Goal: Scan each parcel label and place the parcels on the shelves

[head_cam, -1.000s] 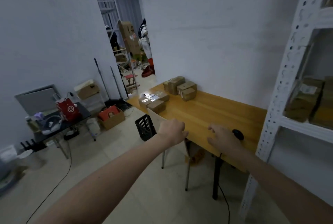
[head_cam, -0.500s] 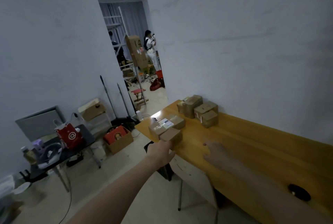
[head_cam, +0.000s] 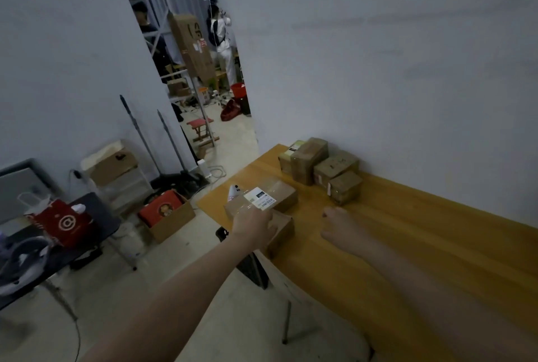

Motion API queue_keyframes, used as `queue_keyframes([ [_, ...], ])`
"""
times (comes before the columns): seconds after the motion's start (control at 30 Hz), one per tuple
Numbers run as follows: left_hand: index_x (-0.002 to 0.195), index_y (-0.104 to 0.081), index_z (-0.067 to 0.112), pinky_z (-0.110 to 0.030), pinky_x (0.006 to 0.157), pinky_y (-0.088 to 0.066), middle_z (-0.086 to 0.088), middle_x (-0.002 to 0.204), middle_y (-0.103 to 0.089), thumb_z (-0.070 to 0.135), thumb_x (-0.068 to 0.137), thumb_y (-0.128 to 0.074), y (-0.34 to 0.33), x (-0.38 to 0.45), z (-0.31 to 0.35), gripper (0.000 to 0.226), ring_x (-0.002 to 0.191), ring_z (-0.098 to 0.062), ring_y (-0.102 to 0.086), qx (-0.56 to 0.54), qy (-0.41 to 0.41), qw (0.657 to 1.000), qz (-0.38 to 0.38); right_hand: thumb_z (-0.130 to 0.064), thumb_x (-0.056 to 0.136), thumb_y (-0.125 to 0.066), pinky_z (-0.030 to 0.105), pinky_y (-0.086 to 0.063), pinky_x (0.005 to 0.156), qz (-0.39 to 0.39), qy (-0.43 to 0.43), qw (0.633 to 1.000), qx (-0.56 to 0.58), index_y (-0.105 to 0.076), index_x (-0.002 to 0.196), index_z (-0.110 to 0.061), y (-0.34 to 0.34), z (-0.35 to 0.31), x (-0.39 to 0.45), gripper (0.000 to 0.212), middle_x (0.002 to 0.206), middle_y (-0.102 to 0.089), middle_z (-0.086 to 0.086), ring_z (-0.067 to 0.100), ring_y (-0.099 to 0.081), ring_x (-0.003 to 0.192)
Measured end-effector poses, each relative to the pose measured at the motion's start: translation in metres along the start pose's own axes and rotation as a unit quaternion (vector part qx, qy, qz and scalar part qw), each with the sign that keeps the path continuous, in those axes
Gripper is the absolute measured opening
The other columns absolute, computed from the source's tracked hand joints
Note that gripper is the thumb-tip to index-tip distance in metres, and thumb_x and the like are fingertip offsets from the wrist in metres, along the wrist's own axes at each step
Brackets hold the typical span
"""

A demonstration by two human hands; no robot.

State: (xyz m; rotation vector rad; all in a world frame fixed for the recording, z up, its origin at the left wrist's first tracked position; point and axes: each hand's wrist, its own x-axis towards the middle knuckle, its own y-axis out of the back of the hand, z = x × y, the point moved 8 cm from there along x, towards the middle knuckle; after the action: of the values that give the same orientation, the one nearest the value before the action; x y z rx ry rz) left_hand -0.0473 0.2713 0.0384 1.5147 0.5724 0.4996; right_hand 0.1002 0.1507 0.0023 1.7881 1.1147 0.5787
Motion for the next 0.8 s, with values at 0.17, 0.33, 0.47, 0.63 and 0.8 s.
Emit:
queue_keyframes([
  [0.17, 0.116, -0.058, 0.017, -0.029, 0.061, -0.046, -0.005, 0.105, -0.066, 0.045, 0.099, -0.04, -0.046, 0.08, -0.034, 0.038, 0.085, -0.018, -0.062, 0.071, -0.063, 0.995, -0.02, -0.036, 0.092, -0.058, 0.028, -0.042, 0.087, -0.014, -0.068, 0.996, 0.058, -0.04, 0.135, -0.014, -0.051, -0.005, 0.075, 0.051, 0.132, -0.045, 0.008, 0.023, -0.049, 0.117],
  [0.33, 0.118, -0.057, 0.013, -0.03, 0.064, -0.052, -0.008, 0.11, -0.064, 0.037, 0.1, -0.04, -0.1, 0.153, -0.081, 0.035, 0.092, -0.022, -0.063, 0.048, -0.091, 0.992, -0.075, -0.039, 0.085, -0.067, 0.035, -0.043, 0.1, -0.045, -0.207, 0.964, 0.161, -0.037, 0.132, -0.017, -0.142, -0.011, 0.139, 0.059, 0.136, -0.039, 0.011, 0.026, -0.044, 0.122],
  [0.47, 0.12, -0.052, 0.012, -0.03, 0.065, -0.05, -0.007, 0.11, -0.061, 0.034, 0.101, -0.038, -0.132, 0.198, -0.113, 0.033, 0.089, -0.021, -0.062, 0.071, -0.105, 0.986, -0.106, -0.047, 0.087, -0.062, 0.034, -0.039, 0.104, -0.065, -0.29, 0.945, 0.141, -0.004, 0.151, -0.016, -0.198, -0.021, 0.177, 0.092, 0.151, -0.016, 0.02, 0.03, -0.037, 0.132],
  [0.63, 0.119, -0.051, 0.011, -0.029, 0.064, -0.047, -0.007, 0.109, -0.06, 0.032, 0.101, -0.038, -0.16, 0.228, -0.131, 0.031, 0.086, -0.021, -0.061, 0.062, -0.12, 0.983, -0.122, -0.072, 0.079, -0.051, 0.045, -0.04, 0.102, -0.056, -0.365, 0.923, 0.107, 0.017, 0.15, -0.028, -0.234, -0.037, 0.202, 0.108, 0.15, 0.024, 0.026, 0.046, -0.016, 0.139],
  [0.8, 0.121, -0.051, 0.013, -0.029, 0.054, -0.038, -0.005, 0.11, -0.06, 0.032, 0.101, -0.036, -0.177, 0.238, -0.121, 0.031, 0.085, -0.024, -0.062, 0.053, -0.152, 0.979, -0.129, -0.065, 0.074, -0.064, 0.047, -0.042, 0.102, -0.047, -0.4, 0.909, 0.11, 0.015, 0.15, -0.029, -0.242, -0.032, 0.213, 0.116, 0.148, 0.032, 0.023, 0.044, -0.01, 0.14],
])
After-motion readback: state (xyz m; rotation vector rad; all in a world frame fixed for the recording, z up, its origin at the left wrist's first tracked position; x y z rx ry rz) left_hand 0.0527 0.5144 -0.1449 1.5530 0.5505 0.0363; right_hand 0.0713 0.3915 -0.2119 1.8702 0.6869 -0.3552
